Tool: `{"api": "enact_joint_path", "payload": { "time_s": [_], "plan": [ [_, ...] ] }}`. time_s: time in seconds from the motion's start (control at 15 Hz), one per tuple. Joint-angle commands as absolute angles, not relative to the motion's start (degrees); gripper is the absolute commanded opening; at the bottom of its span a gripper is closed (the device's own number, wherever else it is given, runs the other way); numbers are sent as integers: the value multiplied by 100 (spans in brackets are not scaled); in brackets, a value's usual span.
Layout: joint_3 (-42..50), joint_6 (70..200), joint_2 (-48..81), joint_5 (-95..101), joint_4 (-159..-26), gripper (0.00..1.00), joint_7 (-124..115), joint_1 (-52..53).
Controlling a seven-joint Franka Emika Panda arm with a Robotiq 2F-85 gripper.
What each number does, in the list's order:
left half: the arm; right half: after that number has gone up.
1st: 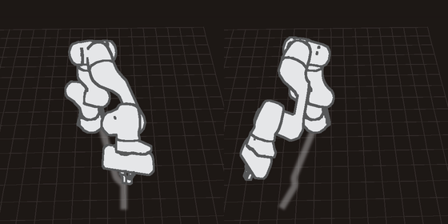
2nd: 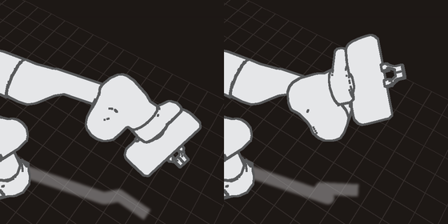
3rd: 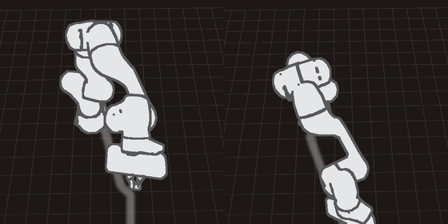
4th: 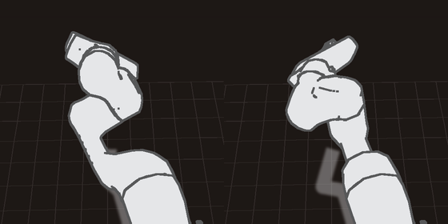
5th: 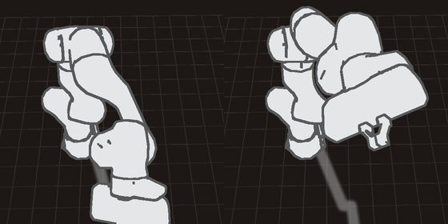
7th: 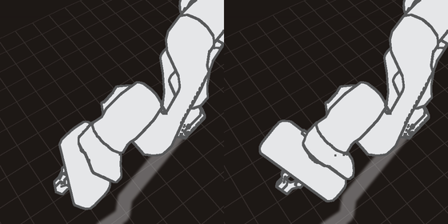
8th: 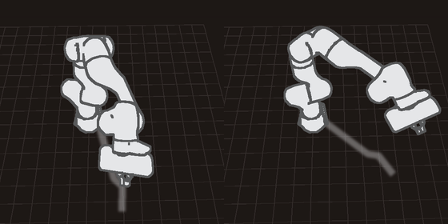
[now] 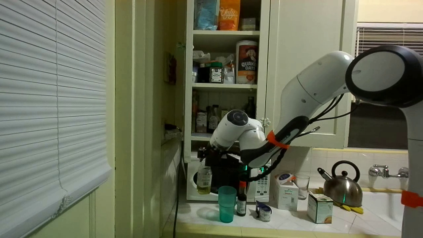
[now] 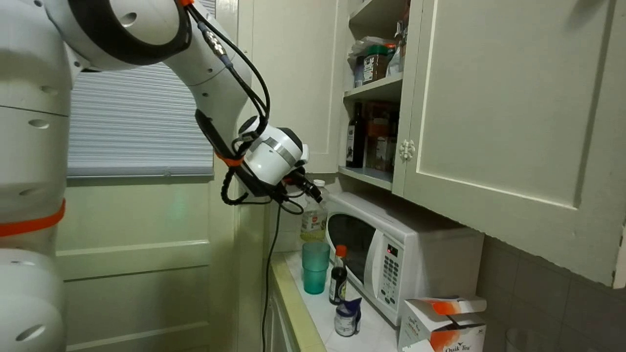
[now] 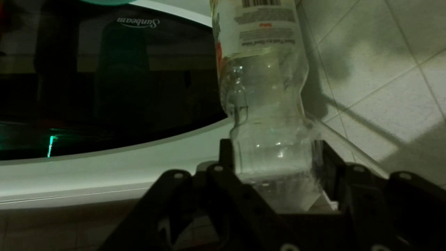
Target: Take the bottle of oil off the bottom shelf of the cabinet and place it in front of the microwave
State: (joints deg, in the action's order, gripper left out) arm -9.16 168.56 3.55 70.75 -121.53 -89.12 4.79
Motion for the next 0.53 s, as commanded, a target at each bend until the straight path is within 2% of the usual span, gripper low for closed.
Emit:
{"api": "enact_joint_path", "payload": {
  "time_s": [0.0, 0.07, 0.33, 0.4, 0.47],
  "plan": [
    [-857, 17119, 582, 7656, -11921, 34, -9687, 482],
    [-896, 16879, 441, 7382, -12078, 59, -9269, 480],
    [-894, 16941, 556, 7432, -11995, 59, -9418, 483],
    [-903, 16963, 582, 7453, -11987, 34, -9406, 493],
    [-922, 16895, 632, 7571, -11953, 34, -9455, 535]
  ]
}}
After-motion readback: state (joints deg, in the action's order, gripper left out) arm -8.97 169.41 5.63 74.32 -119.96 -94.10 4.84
